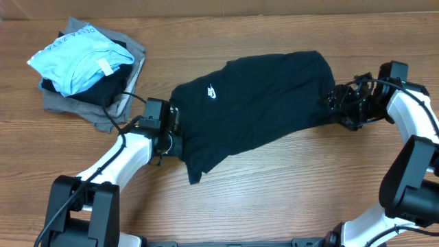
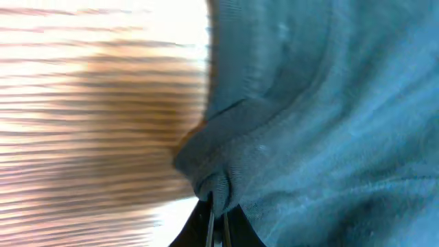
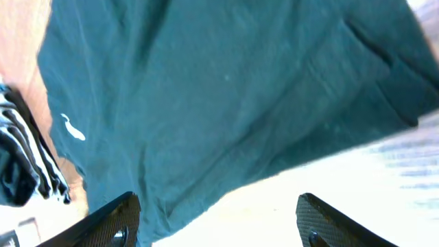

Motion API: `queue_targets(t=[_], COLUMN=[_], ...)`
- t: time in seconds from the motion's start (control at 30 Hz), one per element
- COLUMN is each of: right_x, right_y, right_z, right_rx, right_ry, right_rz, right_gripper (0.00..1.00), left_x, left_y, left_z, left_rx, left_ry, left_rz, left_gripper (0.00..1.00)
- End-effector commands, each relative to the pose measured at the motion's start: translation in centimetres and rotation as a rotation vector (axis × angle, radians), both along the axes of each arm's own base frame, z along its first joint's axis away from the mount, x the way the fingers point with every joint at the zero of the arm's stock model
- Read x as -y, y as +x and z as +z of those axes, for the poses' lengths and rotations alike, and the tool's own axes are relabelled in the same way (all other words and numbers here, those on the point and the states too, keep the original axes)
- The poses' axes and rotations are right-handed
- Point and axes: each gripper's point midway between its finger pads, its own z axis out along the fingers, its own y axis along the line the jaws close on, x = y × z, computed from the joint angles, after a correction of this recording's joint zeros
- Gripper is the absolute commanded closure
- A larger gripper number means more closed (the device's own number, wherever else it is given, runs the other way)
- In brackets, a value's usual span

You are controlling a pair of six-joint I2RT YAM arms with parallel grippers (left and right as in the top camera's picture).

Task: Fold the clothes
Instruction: 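Press and square the shirt's side edges with both grippers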

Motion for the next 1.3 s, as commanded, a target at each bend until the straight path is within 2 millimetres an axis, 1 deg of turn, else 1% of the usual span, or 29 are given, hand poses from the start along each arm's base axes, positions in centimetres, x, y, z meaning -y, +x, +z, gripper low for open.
queue_targets(t=[0.0, 0.03, 0.1, 0.13, 0.17, 0.27, 0.33, 0.37, 0.43, 0.47, 0.53, 0.57, 0.67, 0.7, 0.77, 0.8, 0.83, 0.87, 0.93, 0.97, 1.03, 1.13, 1.17, 1.2, 1.27], right_x=[0.0, 0.1, 0.3, 0.3, 0.1, -0.5, -1.1, -1.5, -2.2, -2.6, -3.5, -3.8, -3.1, -2.3, -2.2, -2.1, -2.0, -1.9, -1.8, -1.7, -1.5, -1.4, -1.4, -1.5, -1.1], right_y=[-0.5, -0.8, -1.7, -2.3, -2.6, -3.7, -4.4, -4.7, -5.2, -5.4, -6.0, -6.5, -7.0, -6.7, -6.0, -5.7, -5.4, -5.1, -5.0, -5.3, -6.2, -8.6, -9.5, -10.3, -11.1], right_z=[1.0, 0.8, 0.3, 0.0, -0.1, -0.7, -1.2, -1.5, -2.2, -2.5, -3.3, -4.0, -6.0, -7.0, -7.4, -7.5, -7.4, -7.3, -7.1, -6.7, -5.6, -3.1, -2.1, -1.4, -0.5], right_rx=[0.015, -0.002, -0.042, -0.069, -0.083, -0.123, -0.146, -0.153, -0.162, -0.165, -0.176, -0.195, -0.232, -0.223, -0.187, -0.174, -0.164, -0.155, -0.160, -0.179, -0.227, -0.322, -0.350, -0.363, -0.369], right_ry=[-0.035, -0.043, -0.059, -0.061, -0.058, -0.046, -0.040, -0.037, -0.037, -0.037, -0.042, -0.061, -0.159, -0.207, -0.211, -0.213, -0.214, -0.213, -0.211, -0.208, -0.202, -0.214, -0.217, -0.227, -0.273], right_rz=[0.030, 0.028, 0.026, 0.025, 0.027, 0.038, 0.052, 0.061, 0.081, 0.093, 0.119, 0.123, 0.074, 0.031, 0.016, 0.004, -0.004, -0.006, -0.011, -0.012, -0.002, 0.014, 0.017, 0.022, 0.023], right_gripper=[0.23, 0.23, 0.23, 0.23, 0.23, 0.23, 0.23, 0.23, 0.24, 0.28, 0.34, 0.34, 0.35, 0.41, 0.43, 0.47, 0.57, 0.70, 0.88, 0.93, 0.96, 0.96, 0.91, 0.83, 0.59], left_x=[-4.3, -4.7, -5.6, -6.0, -6.2, -6.2, -5.8, -5.6, -5.4, -5.4, -5.4, -5.4, -5.4, -5.4, -5.2, -5.1, -4.8, -4.4, -3.7, -3.3, -2.6, -1.5, -1.0, -0.6, 0.1], left_y=[3.0, 3.6, 5.5, 6.7, 7.2, 9.0, 9.8, 10.1, 10.0, 9.8, 9.0, 8.4, 6.7, 5.6, 4.4, 3.8, 3.2, 2.6, 1.4, 0.7, -0.8, -3.0, -3.9, -4.6, -6.0], left_z=[1.6, 2.1, 3.8, 4.9, 5.4, 7.6, 9.1, 9.7, 10.4, 10.5, 10.4, 10.2, 9.5, 9.0, 8.6, 8.5, 8.4, 8.3, 8.1, 7.8, 7.0, 5.3, 4.7, 4.1, 3.2], left_rx=[0.072, 0.086, 0.138, 0.172, 0.186, 0.240, 0.267, 0.269, 0.258, 0.244, 0.199, 0.171, 0.093, 0.046, -0.003, -0.028, -0.051, -0.072, -0.115, -0.143, -0.191, -0.257, -0.281, -0.301, -0.334], left_ry=[0.078, 0.066, 0.027, -0.001, -0.011, -0.065, -0.094, -0.105, -0.112, -0.111, -0.107, -0.104, -0.098, -0.092, -0.085, -0.086, -0.096, -0.110, -0.133, -0.140, -0.140, -0.136, -0.137, -0.134, -0.127], left_rz=[0.177, 0.195, 0.231, 0.244, 0.251, 0.233, 0.201, 0.194, 0.191, 0.192, 0.193, 0.195, 0.200, 0.195, 0.180, 0.175, 0.150, 0.116, 0.076, 0.060, 0.028, -0.009, -0.026, -0.040, -0.068], left_gripper=[0.96, 0.96, 0.95, 0.91, 0.90, 0.91, 0.87, 0.82, 0.61, 0.52, 0.41, 0.39, 0.38, 0.39, 0.40, 0.40, 0.41, 0.42, 0.43, 0.43, 0.43, 0.43, 0.43, 0.43, 0.43])
